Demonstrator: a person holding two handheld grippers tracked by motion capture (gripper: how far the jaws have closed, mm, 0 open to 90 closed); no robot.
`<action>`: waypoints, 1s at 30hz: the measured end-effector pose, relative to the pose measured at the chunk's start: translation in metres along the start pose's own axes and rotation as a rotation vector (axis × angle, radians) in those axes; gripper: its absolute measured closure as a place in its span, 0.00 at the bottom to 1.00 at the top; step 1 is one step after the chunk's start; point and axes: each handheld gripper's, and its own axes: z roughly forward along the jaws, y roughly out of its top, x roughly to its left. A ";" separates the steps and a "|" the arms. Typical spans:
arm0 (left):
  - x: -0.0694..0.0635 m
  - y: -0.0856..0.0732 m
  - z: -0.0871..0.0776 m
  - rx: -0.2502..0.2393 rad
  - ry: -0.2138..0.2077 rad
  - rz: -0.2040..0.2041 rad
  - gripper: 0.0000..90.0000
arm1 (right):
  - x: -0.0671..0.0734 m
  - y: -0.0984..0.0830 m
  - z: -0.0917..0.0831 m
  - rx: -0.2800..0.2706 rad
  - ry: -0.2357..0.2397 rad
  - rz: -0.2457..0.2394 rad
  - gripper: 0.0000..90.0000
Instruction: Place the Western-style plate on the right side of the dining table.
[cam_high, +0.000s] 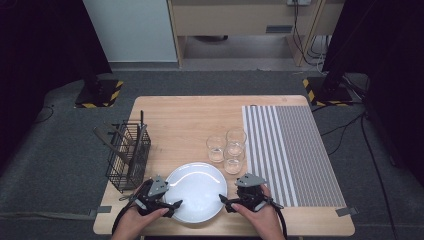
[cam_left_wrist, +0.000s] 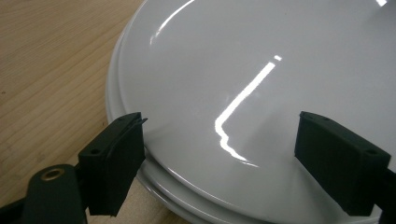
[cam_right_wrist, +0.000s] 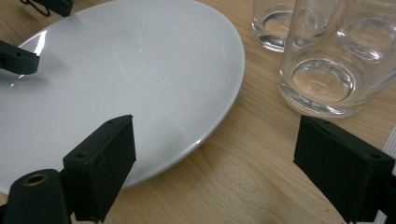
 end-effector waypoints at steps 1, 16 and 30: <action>0.000 0.000 0.000 0.002 0.001 0.002 0.17 | 0.000 0.000 0.000 -0.001 -0.001 0.000 0.15; -0.003 0.002 0.003 0.002 -0.005 0.014 0.17 | 0.002 0.000 0.002 0.004 -0.014 0.002 0.17; -0.003 0.002 0.003 -0.004 -0.014 0.010 0.17 | 0.001 -0.001 0.004 0.023 -0.039 0.000 0.24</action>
